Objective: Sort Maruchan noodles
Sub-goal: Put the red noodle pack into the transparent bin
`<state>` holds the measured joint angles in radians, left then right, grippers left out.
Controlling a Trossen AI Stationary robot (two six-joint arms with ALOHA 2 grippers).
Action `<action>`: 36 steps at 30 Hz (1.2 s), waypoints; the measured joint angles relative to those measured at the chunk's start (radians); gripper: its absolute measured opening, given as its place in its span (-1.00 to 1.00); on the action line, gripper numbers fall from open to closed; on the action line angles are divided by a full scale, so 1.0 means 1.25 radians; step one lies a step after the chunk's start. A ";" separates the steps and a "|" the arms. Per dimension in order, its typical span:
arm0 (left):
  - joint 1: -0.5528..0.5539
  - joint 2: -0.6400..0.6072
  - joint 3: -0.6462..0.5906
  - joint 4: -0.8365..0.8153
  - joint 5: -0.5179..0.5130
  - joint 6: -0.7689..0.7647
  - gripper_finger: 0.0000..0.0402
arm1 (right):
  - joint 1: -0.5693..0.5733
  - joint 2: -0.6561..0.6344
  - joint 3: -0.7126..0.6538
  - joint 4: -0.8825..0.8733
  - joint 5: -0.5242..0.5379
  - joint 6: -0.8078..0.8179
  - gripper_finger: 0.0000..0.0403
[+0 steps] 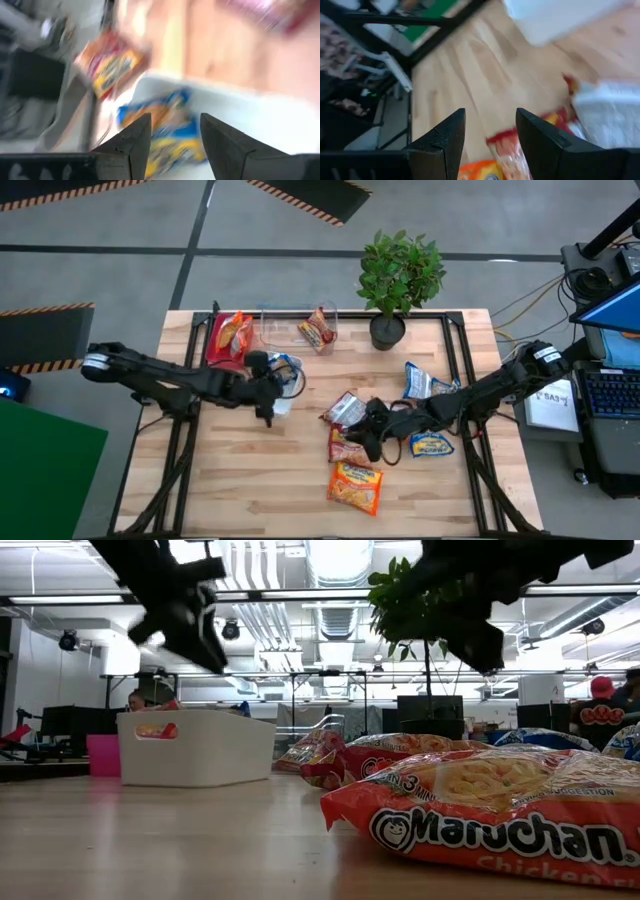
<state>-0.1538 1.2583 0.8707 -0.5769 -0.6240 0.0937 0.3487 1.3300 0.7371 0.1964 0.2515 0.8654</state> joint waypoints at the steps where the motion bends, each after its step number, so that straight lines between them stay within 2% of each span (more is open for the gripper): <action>1: -0.013 -0.016 -0.001 0.020 0.018 -0.004 -0.24 | -0.003 0.000 0.014 -0.044 0.001 0.024 -0.18; 6: -0.068 -0.081 -0.012 0.123 0.089 -0.023 -0.24 | -0.018 0.009 0.125 -0.299 0.028 0.060 -0.18; 11: -0.120 -0.125 -0.013 0.178 0.090 -0.051 -0.24 | -0.025 0.058 0.234 -0.454 0.113 0.062 -0.18; 18: -0.161 -0.149 -0.027 0.196 0.078 -0.086 -0.24 | -0.028 0.228 0.403 -0.543 0.113 0.042 -0.18; 25: -0.163 -0.153 -0.027 0.209 0.066 -0.088 -0.24 | -0.054 0.397 0.568 -0.782 0.116 0.060 -0.19; 36: -0.162 -0.156 -0.027 0.210 0.066 -0.086 -0.24 | -0.075 0.550 0.665 -0.826 0.107 0.038 -0.18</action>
<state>-0.3569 1.0630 0.8364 -0.3138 -0.5419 -0.0135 0.2556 2.0169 1.5690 -0.8364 0.3851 0.9130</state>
